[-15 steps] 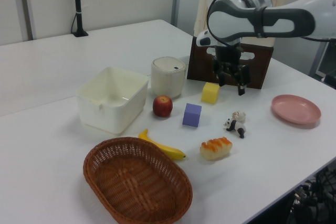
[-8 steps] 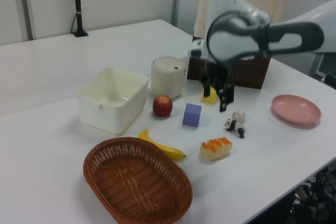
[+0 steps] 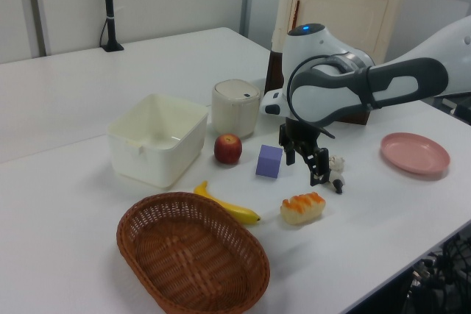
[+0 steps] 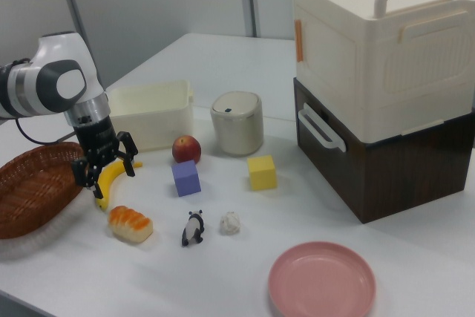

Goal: Put the bread in the basket
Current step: 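Move the open gripper over the bread roll and lower it, then close the gripper on the bread roll and lift it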

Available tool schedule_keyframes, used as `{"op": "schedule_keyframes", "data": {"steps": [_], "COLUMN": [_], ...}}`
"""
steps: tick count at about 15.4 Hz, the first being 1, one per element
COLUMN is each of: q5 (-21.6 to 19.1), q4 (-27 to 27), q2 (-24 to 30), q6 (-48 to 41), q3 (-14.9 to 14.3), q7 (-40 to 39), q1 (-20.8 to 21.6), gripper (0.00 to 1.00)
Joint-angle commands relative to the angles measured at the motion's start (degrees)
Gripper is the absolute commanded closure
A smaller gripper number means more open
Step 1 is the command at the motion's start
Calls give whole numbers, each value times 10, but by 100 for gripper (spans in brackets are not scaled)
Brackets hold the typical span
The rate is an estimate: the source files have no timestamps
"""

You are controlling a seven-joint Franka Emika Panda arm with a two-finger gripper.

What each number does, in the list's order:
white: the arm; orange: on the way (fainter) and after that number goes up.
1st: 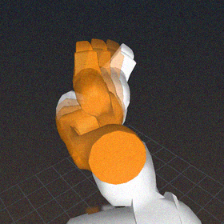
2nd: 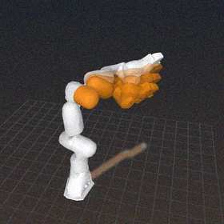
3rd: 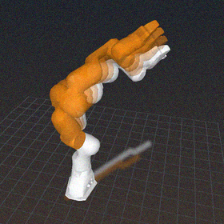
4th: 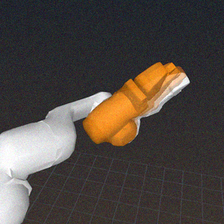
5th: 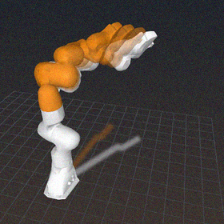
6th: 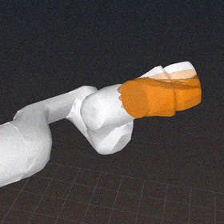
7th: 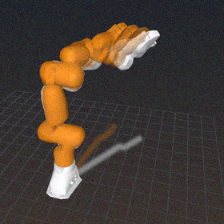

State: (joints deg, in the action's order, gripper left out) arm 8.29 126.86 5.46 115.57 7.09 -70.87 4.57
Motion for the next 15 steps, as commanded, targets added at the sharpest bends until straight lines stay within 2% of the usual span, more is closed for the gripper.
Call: {"op": "schedule_keyframes", "data": {"steps": [1,3,7,10,15], "q5": [36,58,69,102,122], "q4": [44,49,49,48,48], "q2": [6,-4,-26,-46,-57], "q6": [46,52,65,67,64], "q3": [0,0,0,0,0], "q7": [13,27,68,104,114], "q1": [3,3,11,22,26], "gripper": [0,0,0,0,0]}}
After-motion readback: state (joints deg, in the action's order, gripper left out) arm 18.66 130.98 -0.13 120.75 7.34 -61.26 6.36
